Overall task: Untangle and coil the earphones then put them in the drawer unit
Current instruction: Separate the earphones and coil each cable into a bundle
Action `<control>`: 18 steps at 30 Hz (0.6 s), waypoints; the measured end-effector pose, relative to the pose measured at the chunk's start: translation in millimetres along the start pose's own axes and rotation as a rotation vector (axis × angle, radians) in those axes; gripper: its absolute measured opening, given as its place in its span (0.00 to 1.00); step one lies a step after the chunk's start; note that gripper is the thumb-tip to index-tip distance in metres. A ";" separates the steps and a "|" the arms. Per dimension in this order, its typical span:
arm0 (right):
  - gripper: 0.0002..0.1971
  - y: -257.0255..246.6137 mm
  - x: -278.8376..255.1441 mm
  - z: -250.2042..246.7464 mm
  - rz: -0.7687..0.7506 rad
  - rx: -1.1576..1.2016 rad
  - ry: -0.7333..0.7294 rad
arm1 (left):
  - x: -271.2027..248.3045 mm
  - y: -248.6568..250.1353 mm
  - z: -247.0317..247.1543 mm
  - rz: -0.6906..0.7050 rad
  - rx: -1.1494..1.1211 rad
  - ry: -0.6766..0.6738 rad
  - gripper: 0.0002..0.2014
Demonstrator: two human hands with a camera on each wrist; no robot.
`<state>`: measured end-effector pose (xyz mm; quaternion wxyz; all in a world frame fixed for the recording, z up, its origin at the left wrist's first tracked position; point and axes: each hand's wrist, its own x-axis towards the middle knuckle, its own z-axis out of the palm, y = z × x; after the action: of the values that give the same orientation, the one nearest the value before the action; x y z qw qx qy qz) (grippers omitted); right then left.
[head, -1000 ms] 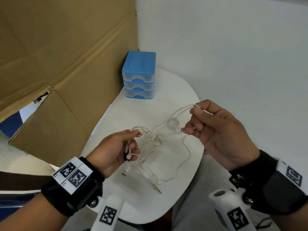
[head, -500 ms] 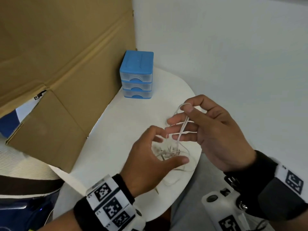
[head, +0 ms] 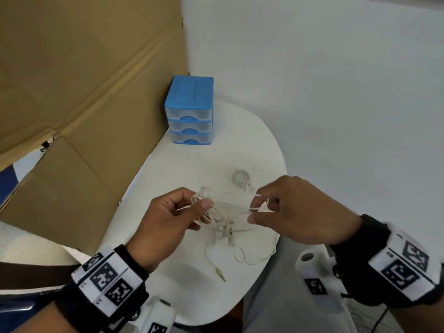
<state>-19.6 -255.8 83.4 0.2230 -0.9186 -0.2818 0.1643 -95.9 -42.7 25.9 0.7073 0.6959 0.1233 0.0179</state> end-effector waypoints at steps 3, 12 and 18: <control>0.07 -0.9 -0.6 0.3 -0.013 -0.070 -0.017 | 3.8 -1.9 -4.8 -0.034 0.009 0.034 0.14; 0.09 -1.3 -1.1 -15.9 -0.065 0.375 0.144 | 19.6 -3.4 -24.1 -0.110 -0.070 0.214 0.09; 0.07 -1.5 3.7 -10.0 -0.121 0.599 0.271 | 7.3 -0.8 -9.9 0.068 0.039 0.092 0.13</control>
<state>-13.0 -255.7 92.0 0.5278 -0.8075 -0.2426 0.1027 -91.0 -31.6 24.1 0.6863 0.7116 0.1321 0.0714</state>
